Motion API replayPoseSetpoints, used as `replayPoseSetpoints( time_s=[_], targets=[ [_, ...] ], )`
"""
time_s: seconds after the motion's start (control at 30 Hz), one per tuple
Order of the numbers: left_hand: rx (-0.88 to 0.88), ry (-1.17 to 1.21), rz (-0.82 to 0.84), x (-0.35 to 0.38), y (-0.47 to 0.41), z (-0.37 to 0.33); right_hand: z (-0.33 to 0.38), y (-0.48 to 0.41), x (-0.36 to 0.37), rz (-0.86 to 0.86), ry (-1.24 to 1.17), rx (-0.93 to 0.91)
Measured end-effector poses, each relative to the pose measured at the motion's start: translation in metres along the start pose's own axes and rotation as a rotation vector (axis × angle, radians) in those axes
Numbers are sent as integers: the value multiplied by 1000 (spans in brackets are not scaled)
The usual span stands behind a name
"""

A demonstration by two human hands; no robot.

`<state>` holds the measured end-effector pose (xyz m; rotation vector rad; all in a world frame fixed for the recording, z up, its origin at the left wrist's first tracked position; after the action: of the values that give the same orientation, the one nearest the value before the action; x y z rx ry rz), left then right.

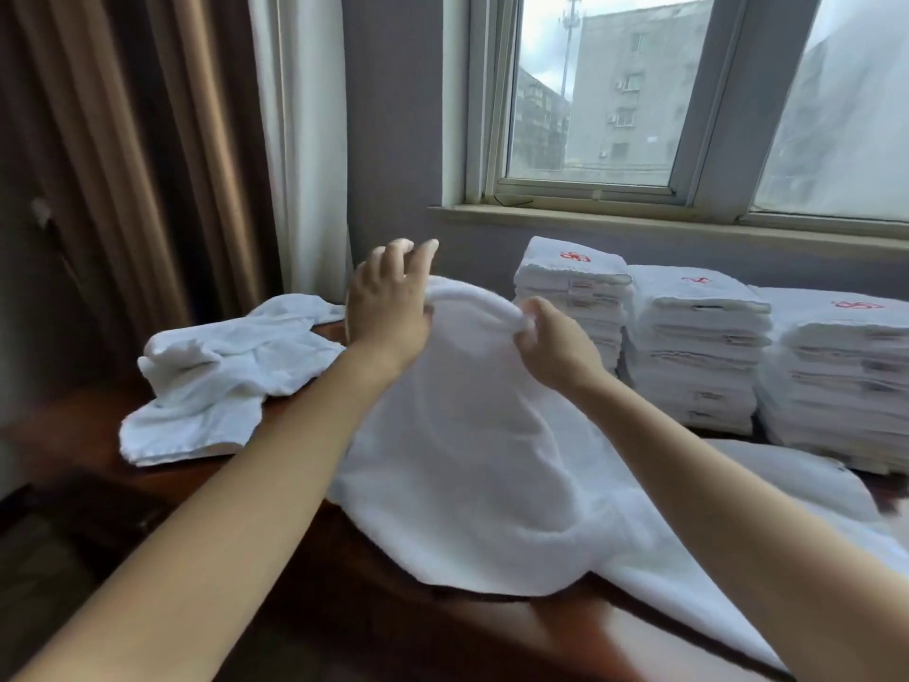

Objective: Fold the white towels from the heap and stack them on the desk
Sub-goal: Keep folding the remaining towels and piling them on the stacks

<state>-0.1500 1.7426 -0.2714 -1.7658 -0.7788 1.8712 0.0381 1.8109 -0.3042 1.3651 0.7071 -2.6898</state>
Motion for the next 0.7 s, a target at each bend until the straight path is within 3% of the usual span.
replayPoseSetpoints(
  time_s=[0.1,0.2,0.37,0.5,0.6,0.7],
  targets=[
    [-12,69,252,44,33,6,-14,13,17,264,87,-3],
    [-66,168,394,71,74,18,-15,35,26,359,126,-102],
    [-250,331,326,70,125,38,8,83,40,499,95,-300],
    [-493,543,421,60,160,56,24,114,61,706,124,-327],
    [-512,508,478,56,179,61,31,128,75,783,259,-395],
    [-475,475,432,52,184,60,31,133,81,731,253,-451]
  ],
)
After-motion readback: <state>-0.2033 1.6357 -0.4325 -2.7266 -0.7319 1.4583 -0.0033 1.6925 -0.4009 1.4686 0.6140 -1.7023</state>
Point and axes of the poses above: each hand's wrist, its own y-axis away from the middle knuckle, its own x-axis out of the palm, z = x × y, the point moved 1 cm from there along -y, towards the middle knuckle, and after that the axes turned 4 degrees about x, right-handed, at the moved point
